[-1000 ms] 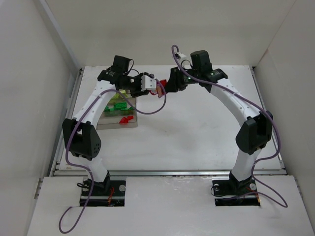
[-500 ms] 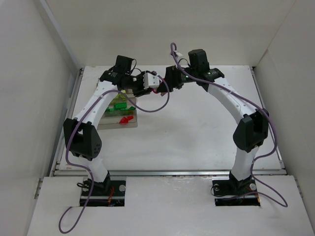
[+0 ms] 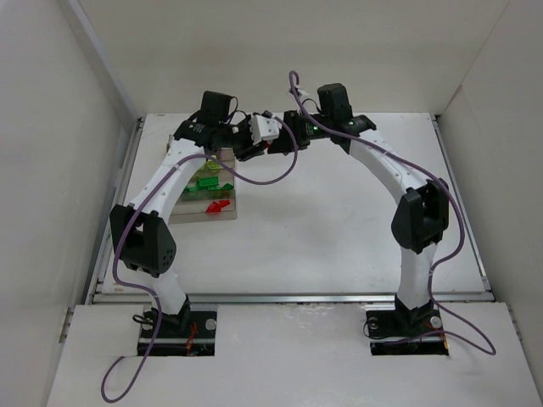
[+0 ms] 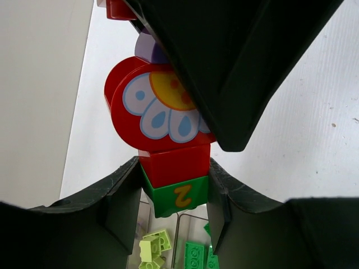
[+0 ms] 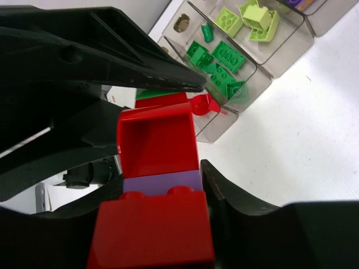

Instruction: Sort the legos into containers by color

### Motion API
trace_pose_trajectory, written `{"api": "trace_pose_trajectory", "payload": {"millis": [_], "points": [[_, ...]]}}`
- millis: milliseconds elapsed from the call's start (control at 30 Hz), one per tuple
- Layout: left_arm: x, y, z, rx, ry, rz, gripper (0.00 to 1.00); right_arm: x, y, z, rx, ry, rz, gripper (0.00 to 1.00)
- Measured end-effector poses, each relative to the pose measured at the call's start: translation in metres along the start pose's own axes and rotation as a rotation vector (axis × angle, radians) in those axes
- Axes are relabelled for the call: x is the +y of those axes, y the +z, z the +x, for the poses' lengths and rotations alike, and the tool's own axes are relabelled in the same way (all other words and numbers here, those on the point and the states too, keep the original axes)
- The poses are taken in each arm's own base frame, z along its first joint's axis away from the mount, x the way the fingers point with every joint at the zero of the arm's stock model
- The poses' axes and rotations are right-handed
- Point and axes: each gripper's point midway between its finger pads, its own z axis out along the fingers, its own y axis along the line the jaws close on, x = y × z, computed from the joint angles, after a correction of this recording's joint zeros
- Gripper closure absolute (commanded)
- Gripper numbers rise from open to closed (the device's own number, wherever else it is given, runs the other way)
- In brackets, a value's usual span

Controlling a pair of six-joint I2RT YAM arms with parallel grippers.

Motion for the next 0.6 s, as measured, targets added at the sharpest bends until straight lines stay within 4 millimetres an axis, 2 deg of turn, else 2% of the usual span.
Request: {"api": "trace_pose_trajectory", "payload": {"millis": [100,167,233,367,400,433,467,500,600], "points": [[0.001,0.001,-0.001,0.004,-0.008,-0.010,1.00,0.002,-0.001,-0.005,-0.011,-0.003,-0.004,0.52],[0.002,0.002,-0.002,0.007,-0.010,-0.016,1.00,0.001,-0.002,-0.006,-0.016,0.007,-0.005,0.44],[0.002,0.002,-0.002,0.014,-0.011,-0.024,1.00,0.003,-0.002,-0.009,-0.024,0.019,-0.011,0.41],[0.005,0.002,-0.002,0.018,-0.024,-0.038,1.00,0.003,-0.002,-0.013,-0.035,0.027,-0.022,0.43],[0.005,0.002,-0.002,0.019,-0.032,-0.043,1.00,0.002,-0.001,-0.014,-0.037,0.031,-0.024,0.49],[0.005,0.002,-0.002,0.021,-0.041,-0.046,1.00,0.001,-0.001,-0.016,-0.041,0.033,-0.024,0.63],[0.005,0.002,-0.002,0.021,-0.052,-0.048,1.00,-0.001,-0.001,-0.016,-0.042,0.037,-0.025,0.91],[0.006,0.003,-0.002,0.021,-0.060,-0.052,1.00,-0.001,-0.001,-0.017,-0.041,0.046,-0.031,1.00],[0.006,0.003,-0.001,0.025,-0.073,-0.056,1.00,-0.002,-0.002,-0.017,-0.044,0.055,-0.030,1.00]]}}
